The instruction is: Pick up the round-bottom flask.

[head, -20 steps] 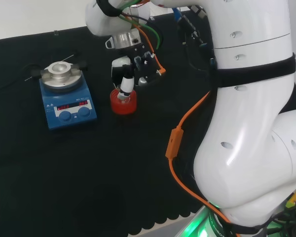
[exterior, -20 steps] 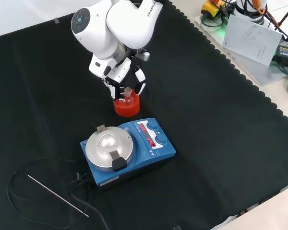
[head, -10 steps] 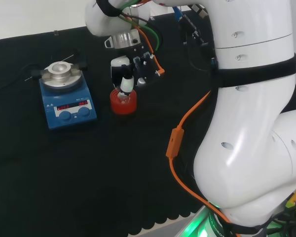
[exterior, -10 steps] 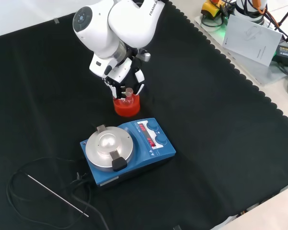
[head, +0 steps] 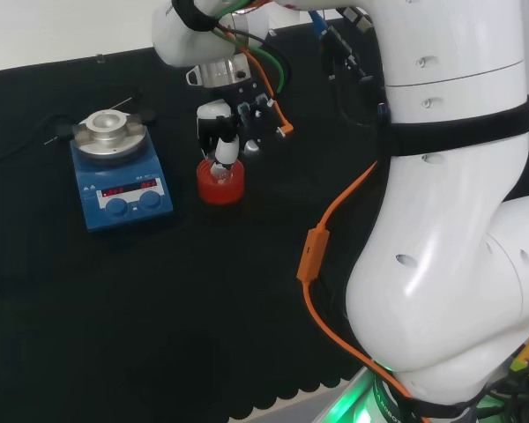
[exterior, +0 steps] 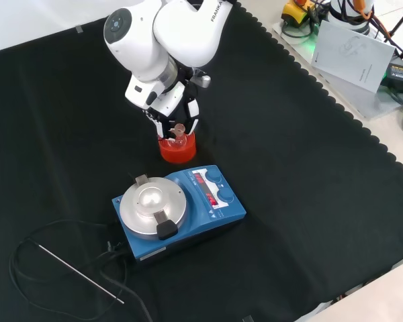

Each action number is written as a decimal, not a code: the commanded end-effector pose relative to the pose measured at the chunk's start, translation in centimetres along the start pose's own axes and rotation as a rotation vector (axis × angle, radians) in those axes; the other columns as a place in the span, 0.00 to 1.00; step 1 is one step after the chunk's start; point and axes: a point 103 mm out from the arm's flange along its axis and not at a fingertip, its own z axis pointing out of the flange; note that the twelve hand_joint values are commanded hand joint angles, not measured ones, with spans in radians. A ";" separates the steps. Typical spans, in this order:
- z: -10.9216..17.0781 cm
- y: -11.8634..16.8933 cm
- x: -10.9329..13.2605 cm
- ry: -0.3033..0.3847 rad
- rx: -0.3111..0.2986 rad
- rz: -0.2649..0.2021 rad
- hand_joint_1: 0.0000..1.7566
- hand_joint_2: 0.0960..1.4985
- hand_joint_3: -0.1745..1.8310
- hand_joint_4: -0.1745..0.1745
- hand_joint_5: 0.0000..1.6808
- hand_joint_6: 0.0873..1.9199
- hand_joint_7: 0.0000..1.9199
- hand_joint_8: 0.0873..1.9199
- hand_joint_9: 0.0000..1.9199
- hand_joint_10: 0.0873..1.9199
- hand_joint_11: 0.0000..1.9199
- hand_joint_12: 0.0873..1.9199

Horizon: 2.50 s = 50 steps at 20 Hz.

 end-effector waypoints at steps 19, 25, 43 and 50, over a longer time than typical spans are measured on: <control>-0.8 -0.5 0.1 -0.009 -0.054 0.013 0.76 0.29 0.55 0.00 0.71 0.38 0.75 0.32 0.89 0.11 0.82 0.39; -1.0 -0.7 0.2 -0.010 -0.063 0.011 0.76 0.29 0.56 0.00 0.71 0.38 0.75 0.33 0.90 0.11 0.82 0.39; -2.9 -3.2 1.6 -0.034 -0.086 0.016 0.76 0.27 0.57 0.00 0.71 0.39 0.75 0.33 0.91 0.11 0.83 0.39; -4.0 -3.9 2.6 -0.045 -0.100 0.018 0.76 0.27 0.57 0.00 0.71 0.39 0.75 0.33 0.91 0.11 0.83 0.39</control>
